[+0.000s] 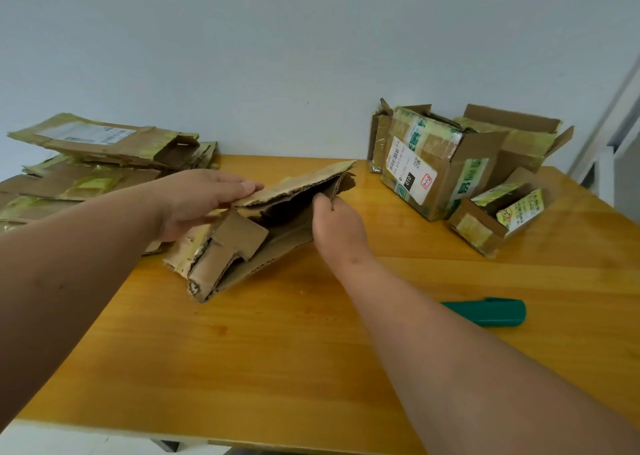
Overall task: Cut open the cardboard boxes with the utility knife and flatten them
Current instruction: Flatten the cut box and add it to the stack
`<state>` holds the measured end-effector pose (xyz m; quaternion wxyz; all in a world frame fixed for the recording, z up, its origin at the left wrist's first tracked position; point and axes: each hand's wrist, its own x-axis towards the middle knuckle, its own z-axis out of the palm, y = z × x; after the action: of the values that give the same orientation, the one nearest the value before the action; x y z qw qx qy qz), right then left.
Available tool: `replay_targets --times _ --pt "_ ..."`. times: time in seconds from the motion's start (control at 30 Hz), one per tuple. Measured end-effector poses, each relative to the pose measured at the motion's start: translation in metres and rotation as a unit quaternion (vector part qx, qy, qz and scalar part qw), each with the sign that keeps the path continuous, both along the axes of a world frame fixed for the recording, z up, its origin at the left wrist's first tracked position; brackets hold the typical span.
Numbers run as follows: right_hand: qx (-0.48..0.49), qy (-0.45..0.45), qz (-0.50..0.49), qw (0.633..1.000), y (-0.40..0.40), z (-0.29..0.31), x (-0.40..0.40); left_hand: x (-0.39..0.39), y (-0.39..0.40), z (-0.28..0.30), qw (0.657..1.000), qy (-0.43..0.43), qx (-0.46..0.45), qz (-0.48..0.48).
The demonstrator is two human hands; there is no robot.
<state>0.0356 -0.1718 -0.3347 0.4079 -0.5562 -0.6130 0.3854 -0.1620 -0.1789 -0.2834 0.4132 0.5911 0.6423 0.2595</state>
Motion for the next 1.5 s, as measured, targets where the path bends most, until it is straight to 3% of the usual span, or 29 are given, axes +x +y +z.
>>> replay_targets --times 0.07,0.17,0.3,0.4,0.47,0.57,0.63,0.73,0.83,0.9,0.97,1.07,1.1,1.23,1.5 --pt "-0.062 0.111 -0.014 0.992 -0.001 0.002 0.004 0.007 -0.004 0.0 0.999 0.034 -0.002 -0.01" --pt "-0.127 0.179 -0.092 0.971 0.003 -0.004 0.014 0.018 -0.009 -0.006 0.996 0.085 -0.008 -0.037" --pt "-0.116 0.155 -0.19 0.963 0.005 -0.008 0.028 0.029 -0.013 -0.022 0.982 0.172 -0.025 -0.079" --pt "-0.088 0.142 -0.202 0.965 0.003 -0.011 0.041 0.039 -0.013 -0.038 0.953 0.272 -0.018 -0.131" --pt "-0.094 0.08 -0.188 0.974 0.002 -0.015 0.046 0.043 -0.013 -0.05 0.935 0.32 0.0 -0.15" --pt "-0.057 -0.122 -0.202 0.97 0.0 -0.023 0.053 0.044 -0.012 -0.067 0.906 0.382 0.014 -0.181" --pt "0.03 -0.232 -0.183 0.955 -0.005 -0.026 0.053 0.044 -0.013 -0.076 0.886 0.419 0.017 -0.197" --pt "0.155 -0.33 -0.06 0.929 -0.007 -0.03 0.048 0.044 -0.015 -0.082 0.872 0.444 0.008 -0.205" --pt "0.111 -0.415 0.103 0.897 -0.004 -0.045 0.04 0.046 -0.02 -0.084 0.874 0.442 0.006 -0.202" --pt "0.048 -0.467 0.153 0.869 -0.003 -0.054 0.039 0.048 -0.022 -0.089 0.87 0.45 0.008 -0.203" --pt "0.031 -0.503 0.152 0.85 0.002 -0.049 0.037 0.048 -0.019 -0.087 0.879 0.43 0.004 -0.206" --pt "0.044 -0.555 0.145 0.818 0.009 -0.029 0.03 0.04 -0.015 -0.071 0.94 0.309 -0.011 -0.147" --pt "0.046 -0.558 0.143 0.816 0.009 -0.026 0.028 0.035 -0.014 -0.07 0.944 0.308 -0.005 -0.118" --pt "0.032 -0.558 0.148 0.816 0.001 -0.037 0.023 0.028 -0.019 -0.093 0.879 0.461 0.002 -0.122" --pt "-0.006 -0.564 0.156 0.811 0.004 -0.028 0.019 0.031 -0.017 -0.094 0.873 0.47 -0.01 -0.126"
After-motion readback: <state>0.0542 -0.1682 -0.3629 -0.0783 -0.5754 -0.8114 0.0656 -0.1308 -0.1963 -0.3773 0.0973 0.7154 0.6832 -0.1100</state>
